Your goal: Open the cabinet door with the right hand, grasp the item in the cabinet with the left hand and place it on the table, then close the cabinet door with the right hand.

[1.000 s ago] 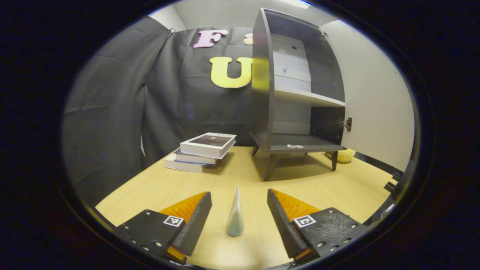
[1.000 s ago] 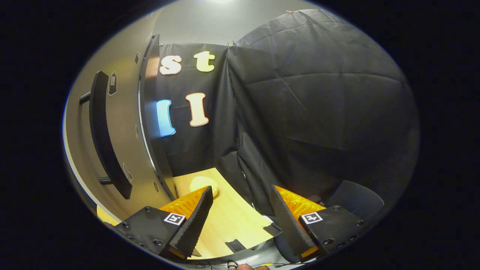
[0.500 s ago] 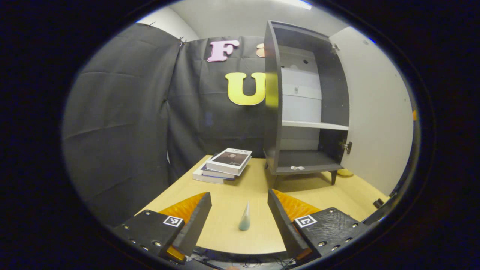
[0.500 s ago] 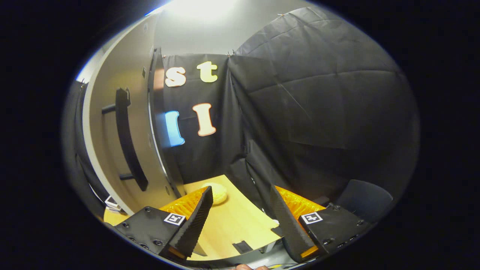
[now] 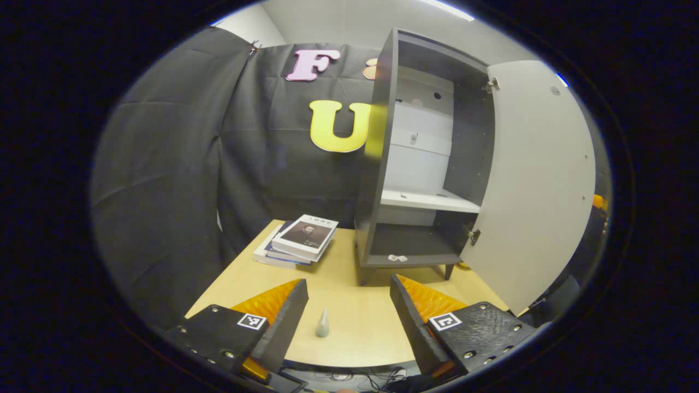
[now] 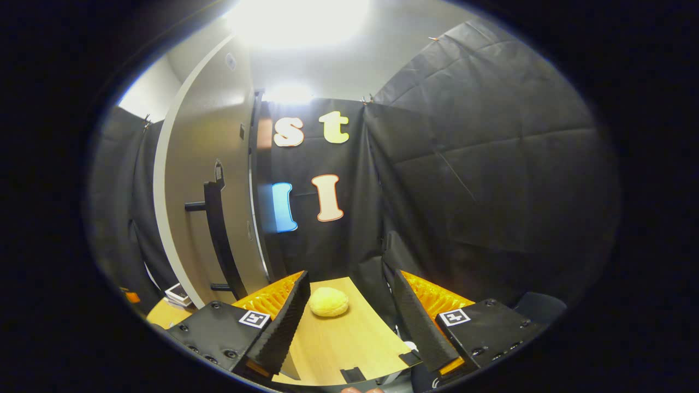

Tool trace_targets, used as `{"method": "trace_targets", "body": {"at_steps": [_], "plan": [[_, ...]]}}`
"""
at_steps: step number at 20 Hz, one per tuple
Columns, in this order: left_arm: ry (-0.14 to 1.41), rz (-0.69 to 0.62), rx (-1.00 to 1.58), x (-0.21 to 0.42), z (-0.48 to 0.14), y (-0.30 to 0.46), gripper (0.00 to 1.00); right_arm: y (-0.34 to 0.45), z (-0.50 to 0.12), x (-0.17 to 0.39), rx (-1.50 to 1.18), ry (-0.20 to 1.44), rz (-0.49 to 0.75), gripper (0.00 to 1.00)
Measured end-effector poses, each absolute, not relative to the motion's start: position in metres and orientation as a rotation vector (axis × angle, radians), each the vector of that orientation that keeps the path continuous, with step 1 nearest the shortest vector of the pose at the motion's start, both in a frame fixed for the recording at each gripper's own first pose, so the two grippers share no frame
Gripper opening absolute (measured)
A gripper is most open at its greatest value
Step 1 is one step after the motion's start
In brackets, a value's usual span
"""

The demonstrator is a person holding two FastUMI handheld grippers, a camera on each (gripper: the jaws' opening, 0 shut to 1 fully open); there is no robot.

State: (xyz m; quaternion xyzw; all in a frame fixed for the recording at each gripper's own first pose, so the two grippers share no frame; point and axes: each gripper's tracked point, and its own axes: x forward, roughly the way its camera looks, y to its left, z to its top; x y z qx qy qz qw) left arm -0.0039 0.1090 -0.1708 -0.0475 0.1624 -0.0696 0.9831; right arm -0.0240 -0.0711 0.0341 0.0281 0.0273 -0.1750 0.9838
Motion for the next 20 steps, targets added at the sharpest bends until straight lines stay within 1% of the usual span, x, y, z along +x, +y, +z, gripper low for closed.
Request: {"method": "trace_targets", "body": {"at_steps": [1, 3, 4, 5, 7, 8, 9, 12, 13, 15, 17, 20], "plan": [[0.316, -0.154, -0.094, -0.001, -0.160, 0.103, 0.90, -0.063, 0.039, -0.019, 0.068, 0.046, -0.320, 0.96], [0.295, -0.173, -0.081, 0.005, -0.145, 0.094, 0.92, -0.045, 0.049, -0.007, 0.108, 0.026, -0.247, 0.96], [0.287, -0.182, -0.080, 0.006, -0.139, 0.090, 0.90, -0.038, 0.053, -0.003, 0.107, 0.019, -0.209, 0.96], [0.279, -0.194, -0.084, 0.006, -0.132, 0.085, 0.92, -0.037, 0.057, 0.000, 0.093, 0.017, -0.189, 0.96], [0.260, -0.211, -0.080, 0.009, -0.126, 0.076, 0.92, -0.035, 0.063, 0.001, 0.058, 0.029, -0.154, 0.96], [0.253, -0.212, -0.077, 0.009, -0.121, 0.077, 0.90, -0.032, 0.070, 0.001, 0.052, 0.022, -0.138, 0.96], [0.244, -0.216, -0.076, 0.012, -0.117, 0.076, 0.92, -0.026, 0.077, 0.002, 0.063, 0.009, -0.110, 0.96], [0.221, -0.212, -0.084, 0.015, -0.109, 0.076, 0.92, -0.026, 0.077, 0.001, 0.059, 0.031, -0.110, 0.95], [0.218, -0.208, -0.089, 0.017, -0.108, 0.077, 0.90, -0.024, 0.075, -0.001, 0.064, 0.052, -0.110, 0.95], [0.212, -0.198, -0.104, 0.021, -0.105, 0.081, 0.92, -0.020, 0.076, 0.001, 0.076, 0.065, -0.112, 0.95], [0.200, -0.193, -0.115, 0.026, -0.101, 0.086, 0.90, -0.014, 0.076, 0.002, 0.082, 0.072, -0.114, 0.96], [0.192, -0.185, -0.114, 0.025, -0.101, 0.094, 0.90, 0.008, 0.078, 0.008, 0.053, 0.077, -0.078, 0.96]]}}
